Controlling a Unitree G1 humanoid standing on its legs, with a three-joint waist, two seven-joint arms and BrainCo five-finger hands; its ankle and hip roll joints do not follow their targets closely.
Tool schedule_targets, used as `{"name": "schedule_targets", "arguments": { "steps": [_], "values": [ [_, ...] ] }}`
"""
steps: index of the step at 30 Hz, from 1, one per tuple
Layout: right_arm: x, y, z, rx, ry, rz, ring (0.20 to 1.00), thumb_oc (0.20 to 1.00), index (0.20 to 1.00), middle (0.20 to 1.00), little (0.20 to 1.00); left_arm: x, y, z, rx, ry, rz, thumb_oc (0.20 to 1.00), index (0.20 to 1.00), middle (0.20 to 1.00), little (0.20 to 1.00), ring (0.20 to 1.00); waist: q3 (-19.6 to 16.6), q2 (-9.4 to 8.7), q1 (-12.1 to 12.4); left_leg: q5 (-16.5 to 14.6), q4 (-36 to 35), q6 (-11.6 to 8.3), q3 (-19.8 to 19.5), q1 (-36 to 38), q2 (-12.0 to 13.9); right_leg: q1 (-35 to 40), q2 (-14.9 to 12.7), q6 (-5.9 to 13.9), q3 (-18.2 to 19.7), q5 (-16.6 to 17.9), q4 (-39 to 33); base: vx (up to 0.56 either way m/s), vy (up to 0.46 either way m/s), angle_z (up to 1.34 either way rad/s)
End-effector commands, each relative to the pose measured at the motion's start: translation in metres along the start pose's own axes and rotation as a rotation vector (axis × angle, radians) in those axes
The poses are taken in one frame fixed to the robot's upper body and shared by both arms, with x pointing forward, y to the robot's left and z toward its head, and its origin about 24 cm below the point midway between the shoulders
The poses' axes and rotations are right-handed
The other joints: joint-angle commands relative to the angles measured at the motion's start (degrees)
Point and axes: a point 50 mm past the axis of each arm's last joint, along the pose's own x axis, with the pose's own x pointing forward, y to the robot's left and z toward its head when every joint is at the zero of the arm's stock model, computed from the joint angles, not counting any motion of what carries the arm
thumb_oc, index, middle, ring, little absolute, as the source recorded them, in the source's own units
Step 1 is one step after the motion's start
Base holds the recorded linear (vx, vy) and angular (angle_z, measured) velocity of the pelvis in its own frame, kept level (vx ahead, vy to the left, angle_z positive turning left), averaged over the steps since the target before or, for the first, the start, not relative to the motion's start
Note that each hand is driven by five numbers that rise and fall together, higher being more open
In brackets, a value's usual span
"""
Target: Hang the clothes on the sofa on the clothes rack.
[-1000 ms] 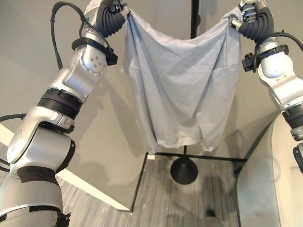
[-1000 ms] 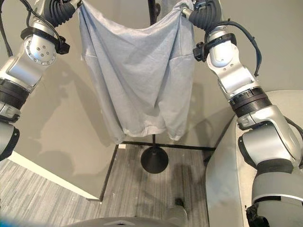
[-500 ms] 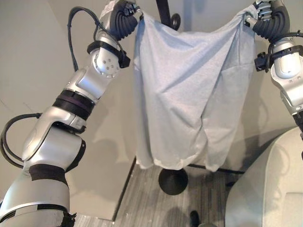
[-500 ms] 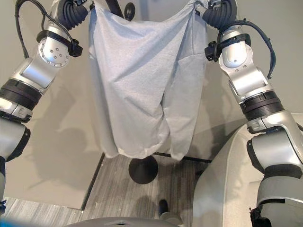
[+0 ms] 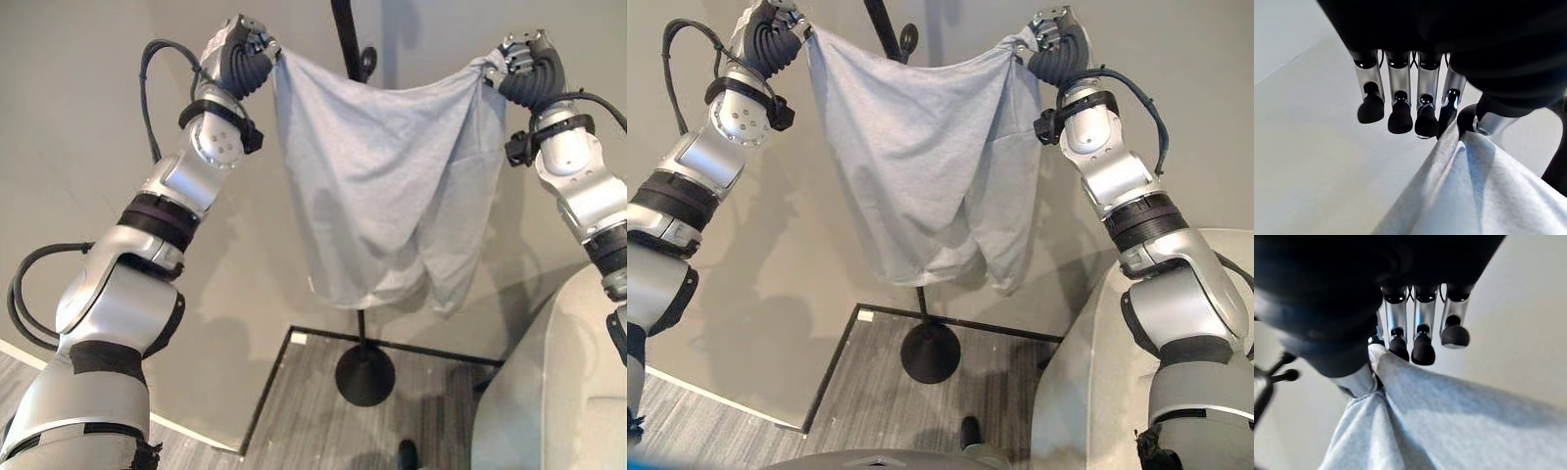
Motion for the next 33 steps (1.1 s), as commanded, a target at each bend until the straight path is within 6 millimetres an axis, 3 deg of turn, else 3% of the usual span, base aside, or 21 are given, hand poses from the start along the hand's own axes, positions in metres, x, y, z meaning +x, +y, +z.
{"name": "schedule_targets", "arguments": {
  "steps": [1, 14, 18, 23, 29, 33],
  "values": [
    [0.004, -0.025, 0.008, 0.031, -0.058, -0.104, 0.200, 0.200, 0.200, 0.200, 0.200, 0.006, 0.044, -0.007, 0.015, 0.012, 0.135, 0.200, 0.200, 0.200, 0.200, 0.200, -0.70, -2.88, 2.03, -5.96, 0.72, 0.79, 1.66, 7.80, -1.97, 4.62, -5.42, 7.91, 2.27, -4.08, 0.79, 0.00, 0.000, 0.00],
    [-0.013, 0.010, -0.025, 0.027, 0.069, 0.002, 0.200, 0.200, 0.200, 0.200, 0.200, -0.009, 0.030, -0.036, 0.018, 0.114, 0.094, 0.200, 0.200, 0.200, 0.200, 0.200, 0.15, -4.41, 3.17, -6.25, 0.72, 1.16, 1.93, 7.73, -2.43, 4.28, -6.14, 8.21, 2.02, -3.08, 0.79, -0.01, 0.003, 0.00],
    [-0.003, 0.014, -0.018, 0.050, 0.061, -0.013, 0.200, 0.200, 0.200, 0.200, 0.200, -0.006, 0.034, -0.036, 0.042, 0.126, 0.104, 0.200, 0.200, 0.200, 0.200, 0.200, 0.43, -4.76, 3.50, -6.06, 0.72, 1.13, 1.81, 7.07, -2.41, 3.71, -6.23, 8.34, 1.97, -2.90, 0.79, 0.00, 0.000, 0.00],
    [0.015, 0.018, -0.015, -0.052, 0.090, 0.035, 0.200, 0.200, 0.200, 0.200, 0.200, 0.002, 0.040, -0.041, 0.091, 0.175, 0.096, 0.200, 0.200, 0.200, 0.200, 0.200, 0.81, -4.89, 3.51, -5.80, 0.72, 1.05, 1.57, 6.80, -2.40, 3.52, -6.33, 8.38, 1.93, -2.68, 0.79, -0.01, 0.001, 0.00],
    [0.028, 0.044, -0.021, -0.161, 0.201, 0.105, 0.200, 0.200, 0.200, 0.200, 0.200, 0.010, 0.025, -0.038, 0.148, 0.212, 0.044, 0.200, 0.200, 0.200, 0.200, 0.200, 3.13, -4.94, 3.25, -4.53, 0.72, 0.97, 1.06, 4.29, -2.45, 1.18, -6.31, 8.52, 2.07, -1.70, 0.79, -0.10, 0.004, 0.01],
    [0.026, 0.063, -0.028, -0.189, 0.259, 0.145, 0.200, 0.200, 0.200, 0.200, 0.200, 0.012, 0.008, -0.033, 0.141, 0.218, -0.001, 0.200, 0.200, 0.200, 0.200, 0.200, 4.93, -4.96, 3.21, -3.40, 0.72, 1.03, 0.48, 2.04, -2.64, -0.73, -6.40, 8.49, 2.05, -1.08, 0.79, -0.11, 0.000, 0.06]
  ]
}}
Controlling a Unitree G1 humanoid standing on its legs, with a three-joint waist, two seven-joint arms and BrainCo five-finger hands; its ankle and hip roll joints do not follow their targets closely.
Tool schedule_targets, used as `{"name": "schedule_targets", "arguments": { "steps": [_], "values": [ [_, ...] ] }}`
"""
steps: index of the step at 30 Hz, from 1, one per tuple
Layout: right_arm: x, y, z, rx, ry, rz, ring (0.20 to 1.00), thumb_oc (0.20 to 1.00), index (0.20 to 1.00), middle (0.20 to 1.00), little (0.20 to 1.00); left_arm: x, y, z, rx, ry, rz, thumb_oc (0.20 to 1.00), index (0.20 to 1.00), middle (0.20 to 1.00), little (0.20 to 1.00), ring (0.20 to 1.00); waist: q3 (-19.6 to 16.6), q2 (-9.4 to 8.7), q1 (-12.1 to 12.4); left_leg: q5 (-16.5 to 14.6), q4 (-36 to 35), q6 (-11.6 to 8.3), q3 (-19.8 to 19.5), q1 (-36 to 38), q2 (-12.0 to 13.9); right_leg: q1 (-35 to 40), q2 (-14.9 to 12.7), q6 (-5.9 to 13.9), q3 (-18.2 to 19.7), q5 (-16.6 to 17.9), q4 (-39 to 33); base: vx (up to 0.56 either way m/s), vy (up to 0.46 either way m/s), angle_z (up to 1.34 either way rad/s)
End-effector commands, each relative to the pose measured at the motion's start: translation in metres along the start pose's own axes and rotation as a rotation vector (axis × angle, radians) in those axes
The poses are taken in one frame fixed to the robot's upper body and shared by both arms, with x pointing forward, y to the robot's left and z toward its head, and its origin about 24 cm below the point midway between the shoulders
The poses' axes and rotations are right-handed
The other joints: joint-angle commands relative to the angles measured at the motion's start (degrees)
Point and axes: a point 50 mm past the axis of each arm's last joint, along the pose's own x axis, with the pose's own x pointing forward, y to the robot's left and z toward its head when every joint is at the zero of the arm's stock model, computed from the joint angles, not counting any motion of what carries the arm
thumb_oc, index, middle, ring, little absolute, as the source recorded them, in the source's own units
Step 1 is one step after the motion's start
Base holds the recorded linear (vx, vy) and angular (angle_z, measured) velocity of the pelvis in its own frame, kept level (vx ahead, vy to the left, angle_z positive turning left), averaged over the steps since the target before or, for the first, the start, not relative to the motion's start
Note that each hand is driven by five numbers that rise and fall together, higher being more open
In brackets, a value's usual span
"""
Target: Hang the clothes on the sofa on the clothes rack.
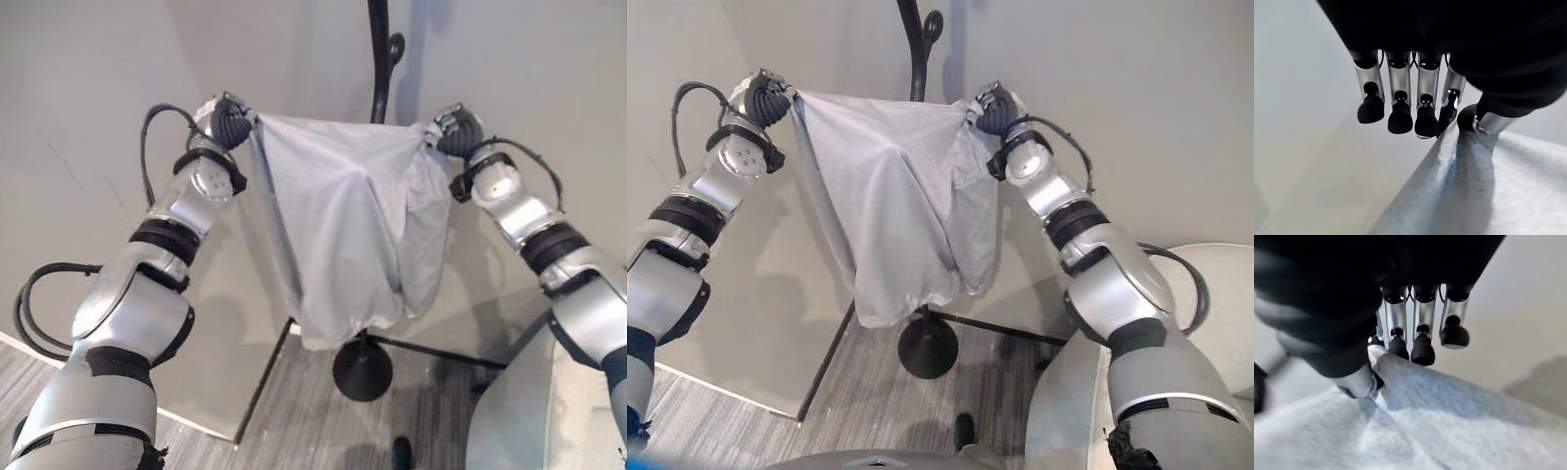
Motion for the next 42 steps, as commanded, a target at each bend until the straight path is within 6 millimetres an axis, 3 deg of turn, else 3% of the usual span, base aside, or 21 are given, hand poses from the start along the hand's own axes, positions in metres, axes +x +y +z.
{"name": "schedule_targets", "arguments": {
  "steps": [1, 3, 5, 8, 18, 31, 32, 33, 34, 35, 42],
  "values": [
    [0.014, -0.033, 0.019, -0.098, -0.012, -0.089, 0.200, 0.200, 0.200, 0.200, 0.200, 0.021, 0.050, 0.030, 0.016, -0.047, 0.134, 0.200, 0.200, 0.200, 0.200, 0.200, 3.68, -2.91, 1.32, -4.45, 0.38, 1.89, 0.68, 4.64, -1.67, 1.71, -5.64, 8.01, 2.61, -2.21, 0.74, -0.11, 0.000, 0.06],
    [0.011, -0.010, 0.007, -0.103, 0.041, -0.038, 0.200, 0.200, 0.200, 0.200, 0.200, 0.018, 0.023, 0.032, -0.030, -0.038, 0.074, 0.200, 0.200, 0.200, 0.200, 0.200, 5.50, -3.11, 1.30, -3.75, 0.38, 2.11, 0.25, 3.21, -1.99, 0.62, -5.86, 7.83, 2.47, -1.71, 0.74, -0.12, -0.004, 0.02],
    [0.010, -0.004, 0.004, -0.106, 0.054, -0.026, 0.200, 0.200, 0.200, 0.200, 0.200, 0.017, 0.016, 0.032, -0.040, -0.032, 0.058, 0.200, 0.200, 0.200, 0.200, 0.200, 5.95, -3.18, 1.27, -3.61, 0.38, 2.15, 0.18, 2.92, -2.07, 0.37, -5.91, 7.83, 2.41, -1.59, 0.74, -0.06, -0.003, 0.00],
    [0.003, 0.023, -0.009, -0.148, 0.093, 0.048, 0.200, 0.200, 0.200, 0.200, 0.200, 0.010, -0.009, 0.022, -0.052, 0.013, -0.014, 0.200, 0.200, 0.200, 0.200, 0.200, 7.35, -3.29, 1.09, -3.23, 0.38, 2.36, 0.03, 2.23, -2.28, -0.60, -6.05, 7.76, 2.68, -1.25, 1.06, -0.03, 0.003, 0.01],
    [-0.028, 0.067, -0.061, -0.084, 0.263, 0.127, 0.200, 0.200, 0.200, 0.200, 0.200, -0.017, -0.071, 0.011, -0.125, 0.067, -0.174, 0.200, 0.200, 0.200, 0.200, 0.200, 8.47, -2.87, 1.04, -3.32, 0.38, 2.76, -0.07, 2.26, -2.63, -0.87, -6.31, 7.65, 3.00, -1.27, 1.27, 0.00, 0.000, 0.00],
    [-0.043, 0.084, -0.073, 0.055, 0.296, 0.127, 0.200, 0.200, 0.200, 0.200, 0.200, -0.028, -0.090, 0.011, -0.196, 0.079, -0.221, 0.200, 0.200, 0.200, 0.200, 0.200, 8.57, -2.75, 0.75, -4.07, 0.38, 2.71, 0.55, 3.22, -2.66, -0.06, -6.61, 7.86, 2.80, -1.08, 0.74, 0.00, 0.000, -0.01],
    [-0.045, 0.086, -0.074, 0.059, 0.299, 0.130, 0.200, 0.200, 0.200, 0.200, 0.200, -0.029, -0.092, 0.011, -0.205, 0.081, -0.225, 0.407, 0.407, 0.407, 0.407, 0.407, 8.51, -2.75, 0.72, -4.13, 0.38, 2.71, 0.58, 3.33, -2.64, 0.04, -6.63, 7.86, 2.81, -1.09, 0.74, 0.00, 0.000, 0.00],
    [-0.046, 0.087, -0.075, 0.065, 0.302, 0.133, 0.200, 0.200, 0.200, 0.200, 0.200, -0.030, -0.093, 0.013, -0.217, 0.077, -0.226, 1.000, 1.000, 1.000, 1.000, 1.000, 8.42, -2.76, 0.72, -4.20, 0.38, 2.72, 0.60, 3.46, -2.62, 0.16, -6.66, 7.85, 2.76, -1.13, 0.74, 0.00, 0.000, 0.00],
    [-0.047, 0.088, -0.075, 0.076, 0.301, 0.130, 0.313, 0.313, 0.313, 0.313, 0.313, -0.031, -0.095, 0.012, -0.228, 0.082, -0.227, 1.000, 1.000, 1.000, 1.000, 1.000, 8.36, -2.78, 0.71, -4.27, 0.38, 2.73, 0.67, 3.53, -2.61, 0.22, -6.66, 7.87, 2.77, -1.17, 0.74, 0.00, 0.000, 0.00],
    [-0.049, 0.089, -0.076, 0.105, 0.299, 0.121, 1.000, 1.000, 1.000, 1.000, 1.000, -0.033, -0.097, 0.011, -0.245, 0.084, -0.232, 1.000, 1.000, 1.000, 1.000, 1.000, 8.25, -2.74, 0.63, -4.42, 0.38, 2.75, 0.85, 3.80, -2.65, 0.38, -6.69, 7.89, 2.83, -1.17, 0.74, 0.00, 0.000, 0.00],
    [-0.050, 0.086, -0.073, 0.178, 0.265, 0.091, 1.000, 1.000, 1.000, 1.000, 1.000, -0.035, -0.096, 0.009, -0.290, 0.083, -0.217, 1.000, 1.000, 1.000, 1.000, 1.000, 7.77, -2.66, 0.51, -4.88, 0.38, 2.80, 1.20, 4.60, -2.61, 0.99, -6.82, 7.94, 2.84, -1.23, 0.74, 0.00, 0.000, -0.01]
  ]
}}
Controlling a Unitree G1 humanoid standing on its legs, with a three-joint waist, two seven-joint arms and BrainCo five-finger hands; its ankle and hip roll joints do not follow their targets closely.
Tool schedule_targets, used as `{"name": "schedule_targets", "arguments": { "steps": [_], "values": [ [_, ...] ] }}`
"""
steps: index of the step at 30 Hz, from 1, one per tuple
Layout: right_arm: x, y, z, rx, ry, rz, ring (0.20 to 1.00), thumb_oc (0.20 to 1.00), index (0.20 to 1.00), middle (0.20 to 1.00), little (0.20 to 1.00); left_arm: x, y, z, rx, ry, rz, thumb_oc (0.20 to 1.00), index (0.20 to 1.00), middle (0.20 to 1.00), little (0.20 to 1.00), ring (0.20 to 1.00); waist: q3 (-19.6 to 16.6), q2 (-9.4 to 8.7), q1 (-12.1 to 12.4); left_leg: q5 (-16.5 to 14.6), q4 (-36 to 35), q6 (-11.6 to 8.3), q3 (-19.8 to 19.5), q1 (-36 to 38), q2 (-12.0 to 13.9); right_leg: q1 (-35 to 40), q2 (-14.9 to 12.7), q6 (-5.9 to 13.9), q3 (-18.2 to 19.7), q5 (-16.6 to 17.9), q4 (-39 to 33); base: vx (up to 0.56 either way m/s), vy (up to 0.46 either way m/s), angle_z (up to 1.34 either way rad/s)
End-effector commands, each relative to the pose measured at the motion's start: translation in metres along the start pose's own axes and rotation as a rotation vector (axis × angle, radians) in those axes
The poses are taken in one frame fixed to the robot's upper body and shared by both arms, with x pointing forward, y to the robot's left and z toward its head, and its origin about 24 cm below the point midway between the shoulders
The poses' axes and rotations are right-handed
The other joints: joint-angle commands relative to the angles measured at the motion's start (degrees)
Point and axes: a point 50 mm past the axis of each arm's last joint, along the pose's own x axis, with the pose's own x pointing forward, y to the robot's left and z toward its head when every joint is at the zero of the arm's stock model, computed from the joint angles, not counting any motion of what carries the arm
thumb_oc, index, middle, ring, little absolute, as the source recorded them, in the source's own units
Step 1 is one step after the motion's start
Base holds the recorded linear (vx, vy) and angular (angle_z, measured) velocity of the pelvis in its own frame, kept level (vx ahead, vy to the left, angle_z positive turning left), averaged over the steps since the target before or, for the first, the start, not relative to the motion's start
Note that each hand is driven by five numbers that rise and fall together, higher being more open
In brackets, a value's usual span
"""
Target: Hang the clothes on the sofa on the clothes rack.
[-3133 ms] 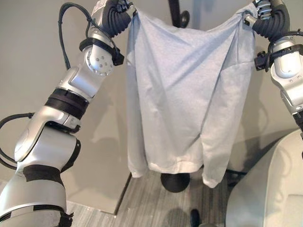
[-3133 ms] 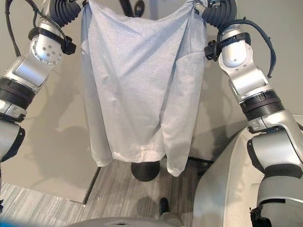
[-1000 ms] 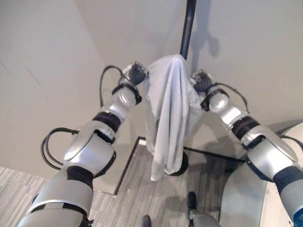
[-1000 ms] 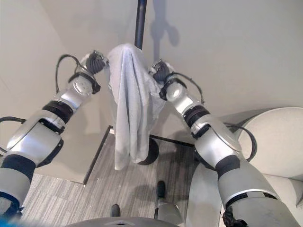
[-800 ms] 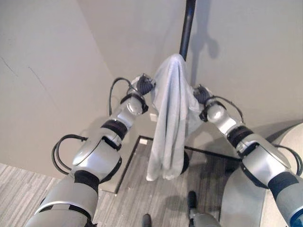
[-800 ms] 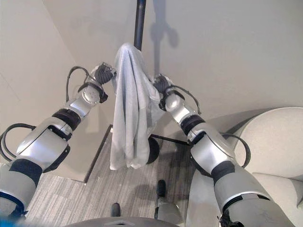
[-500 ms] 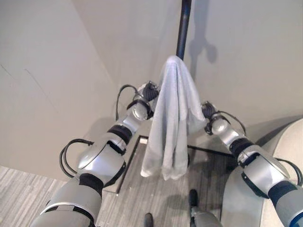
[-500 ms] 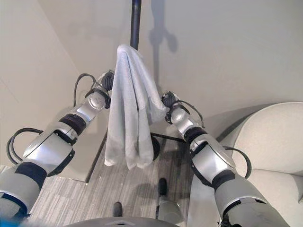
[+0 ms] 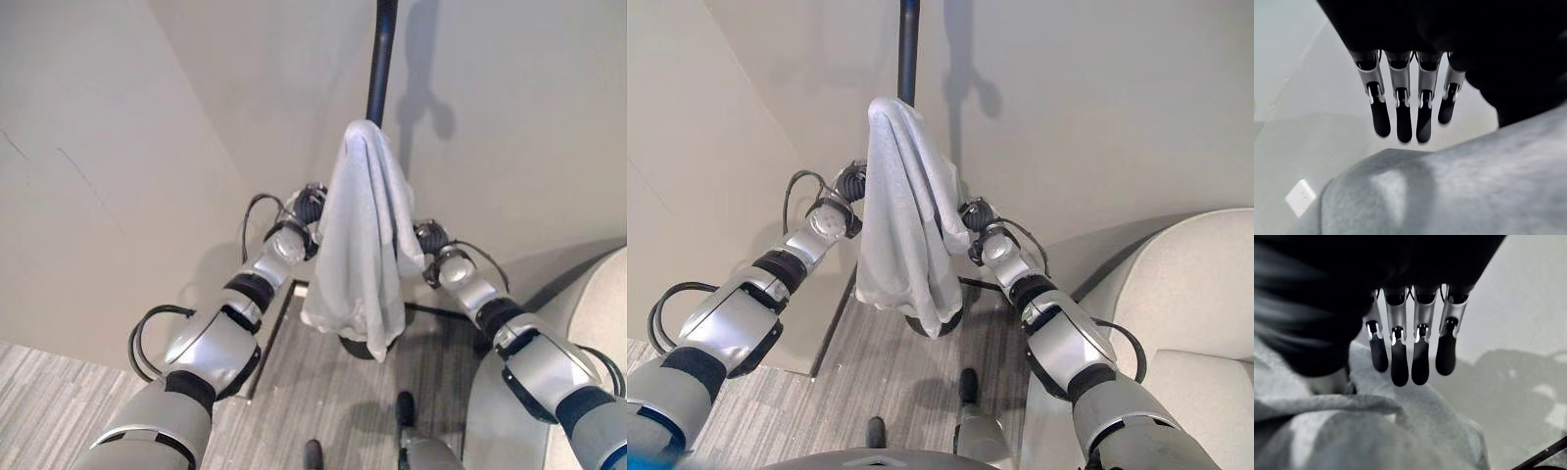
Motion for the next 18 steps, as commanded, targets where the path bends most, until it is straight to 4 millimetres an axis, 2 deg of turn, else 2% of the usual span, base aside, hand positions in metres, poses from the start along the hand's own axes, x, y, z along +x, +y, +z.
{"name": "schedule_targets", "arguments": {
  "steps": [1, 6, 9, 13, 15, 16, 18],
  "values": [
    [0.006, -0.013, 0.019, 0.061, -0.075, -0.060, 1.000, 1.000, 1.000, 1.000, 1.000, 0.010, 0.033, 0.017, -0.041, -0.050, 0.105, 1.000, 1.000, 1.000, 1.000, 1.000, 0.24, -3.89, 0.98, -5.38, 0.39, 2.54, 1.02, 4.92, -2.10, 1.34, -5.97, 7.50, 2.81, -1.70, 0.75, 0.00, 0.000, 0.00],
    [0.004, -0.025, 0.014, 0.083, -0.084, -0.086, 1.000, 1.000, 1.000, 1.000, 1.000, 0.007, 0.035, 0.010, -0.048, -0.046, 0.102, 1.000, 1.000, 1.000, 1.000, 1.000, -0.65, -3.84, 0.97, -5.86, 0.39, 2.60, 1.31, 5.67, -2.09, 2.00, -6.12, 7.52, 2.62, -1.90, 0.75, 0.01, 0.003, 0.01],
    [0.000, -0.036, 0.002, 0.104, -0.071, -0.118, 1.000, 1.000, 1.000, 1.000, 1.000, 0.001, 0.037, -0.003, -0.059, -0.034, 0.105, 1.000, 1.000, 1.000, 1.000, 1.000, -1.48, -3.78, 1.06, -6.17, 0.39, 2.63, 1.52, 6.33, -2.18, 2.67, -6.24, 7.58, 2.36, -2.06, 0.75, 0.03, 0.007, 0.01],
    [-0.005, -0.039, -0.008, 0.116, -0.064, -0.124, 1.000, 1.000, 1.000, 1.000, 1.000, -0.004, 0.039, -0.014, -0.057, -0.020, 0.107, 1.000, 1.000, 1.000, 1.000, 1.000, -1.88, -3.82, 1.08, -6.36, 0.39, 2.69, 1.60, 6.55, -2.19, 2.91, -6.29, 7.58, 2.40, -2.11, 0.75, 0.00, 0.000, 0.00],
    [-0.012, -0.040, -0.022, 0.132, -0.047, -0.125, 1.000, 1.000, 1.000, 1.000, 1.000, -0.011, 0.042, -0.027, -0.066, -0.004, 0.112, 1.000, 1.000, 1.000, 1.000, 1.000, -2.21, -3.88, 1.12, -6.60, 0.39, 2.79, 1.65, 6.93, -2.25, 3.24, -6.34, 7.60, 2.28, -2.18, 0.75, 0.00, 0.000, 0.00],
    [-0.012, -0.040, -0.023, 0.131, -0.046, -0.125, 1.000, 1.000, 1.000, 1.000, 1.000, -0.011, 0.042, -0.027, -0.066, -0.003, 0.111, 1.000, 1.000, 1.000, 1.000, 1.000, -2.25, -3.88, 1.13, -6.61, 0.39, 2.79, 1.65, 6.94, -2.25, 3.25, -6.34, 7.60, 2.29, -2.19, 0.75, 0.00, 0.000, 0.00],
    [-0.024, -0.045, -0.039, 0.178, -0.038, -0.141, 1.000, 1.000, 1.000, 1.000, 1.000, -0.023, 0.048, -0.045, -0.101, 0.013, 0.132, 1.000, 1.000, 1.000, 1.000, 1.000, -2.56, -3.94, 1.30, -6.89, 0.39, 2.86, 1.95, 7.48, -2.24, 3.76, -6.49, 7.61, 2.08, -2.32, 0.75, 0.03, 0.012, -0.02]
  ]
}}
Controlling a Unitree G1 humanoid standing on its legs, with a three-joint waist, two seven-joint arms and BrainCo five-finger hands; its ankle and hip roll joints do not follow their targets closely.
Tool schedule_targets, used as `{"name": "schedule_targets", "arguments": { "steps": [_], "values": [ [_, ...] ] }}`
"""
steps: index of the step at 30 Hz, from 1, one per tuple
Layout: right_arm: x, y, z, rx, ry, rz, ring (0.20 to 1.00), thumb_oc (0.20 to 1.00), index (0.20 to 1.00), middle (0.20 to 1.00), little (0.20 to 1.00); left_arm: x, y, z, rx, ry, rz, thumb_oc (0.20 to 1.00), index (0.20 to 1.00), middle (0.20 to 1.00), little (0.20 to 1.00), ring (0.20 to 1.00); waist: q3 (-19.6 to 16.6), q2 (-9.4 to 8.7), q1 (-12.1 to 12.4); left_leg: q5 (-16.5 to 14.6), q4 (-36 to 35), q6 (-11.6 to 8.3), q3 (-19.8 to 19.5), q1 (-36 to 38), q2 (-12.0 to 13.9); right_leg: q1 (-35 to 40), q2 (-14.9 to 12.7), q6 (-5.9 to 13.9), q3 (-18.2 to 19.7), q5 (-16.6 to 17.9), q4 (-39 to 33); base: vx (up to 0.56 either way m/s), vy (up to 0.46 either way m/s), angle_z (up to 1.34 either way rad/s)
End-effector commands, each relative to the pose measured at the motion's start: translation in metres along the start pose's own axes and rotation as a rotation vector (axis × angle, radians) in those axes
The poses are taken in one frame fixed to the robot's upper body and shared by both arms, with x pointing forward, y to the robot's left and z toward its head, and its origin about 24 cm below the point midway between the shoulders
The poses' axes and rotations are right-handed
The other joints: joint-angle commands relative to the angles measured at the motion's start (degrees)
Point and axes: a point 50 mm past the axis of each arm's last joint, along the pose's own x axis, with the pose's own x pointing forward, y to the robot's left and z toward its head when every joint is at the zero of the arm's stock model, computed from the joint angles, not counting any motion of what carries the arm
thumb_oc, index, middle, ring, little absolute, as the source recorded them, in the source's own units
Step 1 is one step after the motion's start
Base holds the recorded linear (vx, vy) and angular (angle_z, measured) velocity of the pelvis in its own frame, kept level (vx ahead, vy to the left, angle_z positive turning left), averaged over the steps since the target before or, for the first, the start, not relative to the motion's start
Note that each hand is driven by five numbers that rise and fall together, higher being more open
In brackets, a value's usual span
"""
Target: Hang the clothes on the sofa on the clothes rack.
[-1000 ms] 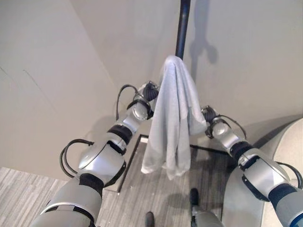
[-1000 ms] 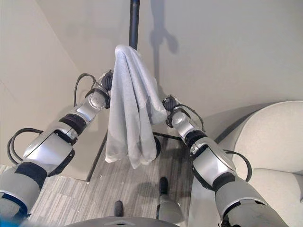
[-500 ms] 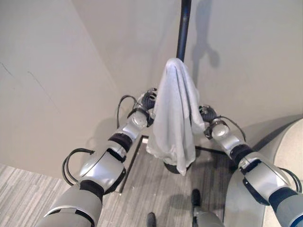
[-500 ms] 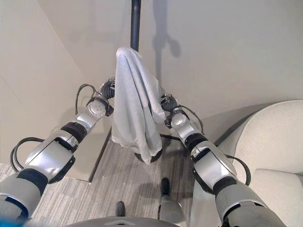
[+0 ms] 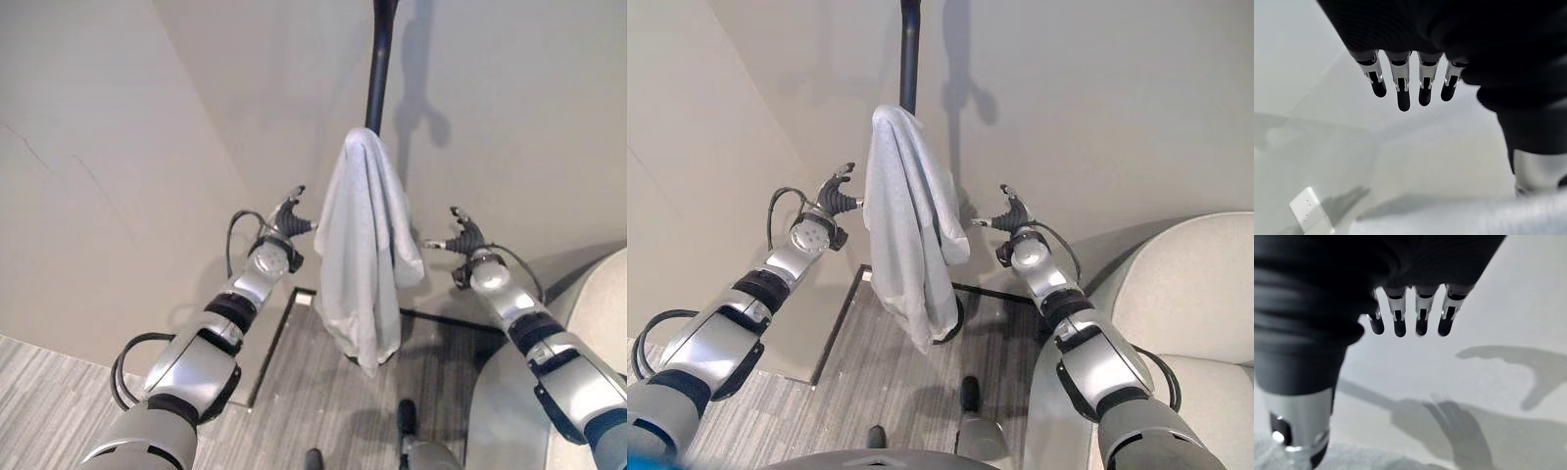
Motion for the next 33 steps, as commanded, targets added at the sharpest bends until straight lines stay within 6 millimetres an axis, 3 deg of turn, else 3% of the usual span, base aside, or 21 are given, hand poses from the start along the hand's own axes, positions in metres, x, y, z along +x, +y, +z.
{"name": "schedule_targets", "arguments": {
  "steps": [1, 2, 3, 4, 6, 10, 12, 14, 16, 18, 20, 21, 24, 25, 29, 30, 33],
  "values": [
    [-0.001, -0.003, 0.005, 0.084, -0.057, -0.021, 1.000, 1.000, 1.000, 1.000, 1.000, 0.003, 0.033, -0.001, -0.009, -0.025, 0.084, 1.000, 1.000, 1.000, 1.000, 1.000, -2.63, -3.92, 1.29, -6.59, 0.70, 2.50, 1.85, 4.58, -2.19, 0.83, -6.41, 7.20, 2.09, -1.93, 0.77, 0.04, 0.022, -0.02],
    [-0.011, -0.011, -0.008, 0.098, -0.052, -0.028, 1.000, 1.000, 1.000, 1.000, 1.000, -0.007, 0.039, -0.014, -0.043, -0.015, 0.101, 1.000, 1.000, 1.000, 1.000, 1.000, -2.78, -4.00, 1.37, -6.74, 0.70, 2.58, 1.99, 4.85, -2.23, 1.08, -6.54, 7.21, 1.94, -1.99, 0.77, 0.00, 0.000, 0.00],
    [-0.011, -0.011, -0.009, 0.097, -0.050, -0.026, 1.000, 1.000, 1.000, 1.000, 1.000, -0.008, 0.038, -0.015, -0.043, -0.013, 0.100, 1.000, 1.000, 1.000, 1.000, 1.000, -2.90, -3.97, 1.37, -6.75, 0.70, 2.58, 1.99, 4.86, -2.22, 1.09, -6.53, 7.21, 1.94, -2.00, 0.77, 0.03, 0.035, 0.02],
    [-0.025, -0.019, -0.027, 0.094, -0.034, -0.017, 1.000, 1.000, 1.000, 1.000, 1.000, -0.024, 0.044, -0.034, -0.080, 0.009, 0.109, 1.000, 1.000, 1.000, 1.000, 1.000, -3.02, -4.16, 1.54, -6.89, 0.70, 2.67, 2.14, 5.10, -2.30, 1.40, -6.71, 7.26, 1.72, -2.09, 0.77, 0.00, 0.000, 0.00],
    [-0.041, -0.023, -0.046, 0.073, -0.009, -0.003, 1.000, 1.000, 1.000, 1.000, 1.000, -0.040, 0.044, -0.050, -0.109, 0.031, 0.108, 1.000, 1.000, 1.000, 1.000, 1.000, -3.31, -4.25, 1.70, -7.05, 0.70, 2.77, 2.17, 5.27, -2.34, 1.73, -6.88, 7.28, 1.46, -2.23, 0.77, 0.01, 0.017, 0.00],
    [-0.078, -0.020, -0.087, 0.055, 0.096, 0.035, 1.000, 1.000, 1.000, 1.000, 1.000, -0.079, 0.039, -0.090, -0.171, 0.131, 0.097, 1.000, 1.000, 1.000, 1.000, 1.000, -3.74, -4.44, 1.97, -7.21, 0.70, 3.00, 2.35, 5.69, -2.55, 2.32, -7.34, 7.46, 0.92, -2.24, 0.77, 0.01, 0.038, 0.00],
    [-0.086, -0.018, -0.096, 0.068, 0.125, 0.042, 1.000, 1.000, 1.000, 1.000, 1.000, -0.088, 0.038, -0.098, -0.182, 0.158, 0.097, 1.000, 1.000, 1.000, 1.000, 1.000, -4.01, -4.47, 1.99, -7.23, 0.70, 3.06, 2.37, 5.77, -2.59, 2.42, -7.41, 7.49, 0.80, -2.21, 0.77, 0.01, 0.040, 0.02],
    [-0.119, -0.009, -0.134, 0.081, 0.272, 0.081, 1.000, 1.000, 1.000, 1.000, 1.000, -0.123, 0.031, -0.126, -0.231, 0.255, 0.078, 1.000, 1.000, 1.000, 1.000, 1.000, -4.33, -4.62, 2.17, -7.13, 0.70, 3.38, 2.30, 5.70, -3.04, 2.62, -7.92, 7.67, 0.35, -1.99, 0.77, -0.01, 0.082, 0.04],
    [-0.128, -0.006, -0.144, 0.084, 0.311, 0.090, 1.000, 1.000, 1.000, 1.000, 1.000, -0.133, 0.028, -0.134, -0.263, 0.290, 0.084, 1.000, 1.000, 1.000, 1.000, 1.000, -4.26, -4.65, 2.30, -7.07, 0.70, 3.53, 2.19, 5.66, -3.23, 2.68, -8.09, 7.75, 0.29, -1.83, 0.77, -0.02, 0.076, 0.02],
    [-0.148, 0.001, -0.163, 0.088, 0.400, 0.118, 1.000, 1.000, 1.000, 1.000, 1.000, -0.166, 0.013, -0.159, -0.331, 0.409, 0.068, 1.000, 1.000, 1.000, 1.000, 1.000, -4.35, -4.73, 2.46, -7.12, 0.70, 4.16, 2.17, 5.59, -3.92, 2.58, -8.74, 8.12, 0.12, -1.29, 0.90, -0.03, 0.105, 0.04],
    [-0.154, 0.005, -0.170, 0.080, 0.436, 0.134, 1.000, 1.000, 1.000, 1.000, 1.000, -0.177, 0.005, -0.166, -0.374, 0.454, 0.053, 1.000, 1.000, 1.000, 1.000, 1.000, -4.32, -4.68, 2.50, -7.09, 0.70, 4.52, 2.32, 5.56, -4.33, 2.27, -8.99, 8.27, 0.30, -0.98, 1.04, -0.03, 0.103, 0.00],
    [-0.164, 0.014, -0.180, 0.086, 0.489, 0.163, 1.000, 1.000, 1.000, 1.000, 1.000, -0.199, -0.013, -0.182, -0.410, 0.564, 0.022, 1.000, 1.000, 1.000, 1.000, 1.000, -4.00, -4.70, 2.66, -7.00, 0.70, 5.24, 2.18, 5.50, -5.18, 1.79, -9.57, 8.57, 0.59, -0.39, 1.36, -0.06, 0.170, -0.02],
    [-0.171, 0.023, -0.186, 0.109, 0.533, 0.175, 1.000, 1.000, 1.000, 1.000, 1.000, -0.215, -0.030, -0.194, -0.401, 0.655, -0.034, 1.000, 1.000, 1.000, 1.000, 1.000, -3.44, -4.98, 2.58, -7.07, 0.70, 6.14, 2.31, 5.46, -6.43, 1.04, -10.31, 9.21, 1.45, 1.01, 1.97, -0.07, 0.152, -0.04],
    [-0.175, 0.035, -0.190, 0.124, 0.562, 0.187, 1.000, 1.000, 1.000, 1.000, 1.000, -0.233, -0.051, -0.207, -0.378, 0.773, -0.110, 1.000, 1.000, 1.000, 1.000, 1.000, -2.92, -5.39, 2.50, -6.97, 0.70, 6.98, 2.14, 5.24, -7.74, 0.17, -11.06, 9.67, 2.37, 2.15, 2.30, -0.07, 0.112, -0.16],
    [-0.178, 0.050, -0.193, 0.149, 0.603, 0.211, 1.000, 1.000, 1.000, 1.000, 1.000, -0.255, -0.072, -0.219, -0.301, 0.900, -0.214, 1.000, 1.000, 1.000, 1.000, 1.000, -2.12, -6.42, 2.30, -7.22, 0.70, 7.88, 2.87, 5.48, -9.47, -1.58, -12.30, 10.45, 3.61, 4.97, 2.59, -0.12, 0.127, -0.25],
    [-0.179, 0.060, -0.195, 0.171, 0.635, 0.218, 1.000, 1.000, 1.000, 1.000, 1.000, -0.260, -0.081, -0.220, -0.246, 0.925, -0.273, 1.000, 1.000, 1.000, 1.000, 1.000, -0.56, -6.53, 2.41, -6.60, 0.70, 8.48, 3.55, 5.04, -9.92, -3.17, -12.57, 10.43, 3.60, 4.88, 4.95, -0.32, 0.162, -0.40],
    [-0.200, 0.077, -0.209, 0.199, 0.747, 0.261, 1.000, 1.000, 1.000, 1.000, 1.000, -0.288, -0.089, -0.230, -0.204, 1.056, -0.341, 1.000, 1.000, 1.000, 1.000, 1.000, -0.23, -4.76, 4.49, -4.75, 1.44, 9.34, 6.51, 2.85, -8.40, 0.00, -11.37, 6.36, -2.51, -6.24, 16.76, -0.32, 0.119, -0.57]
  ]
}}
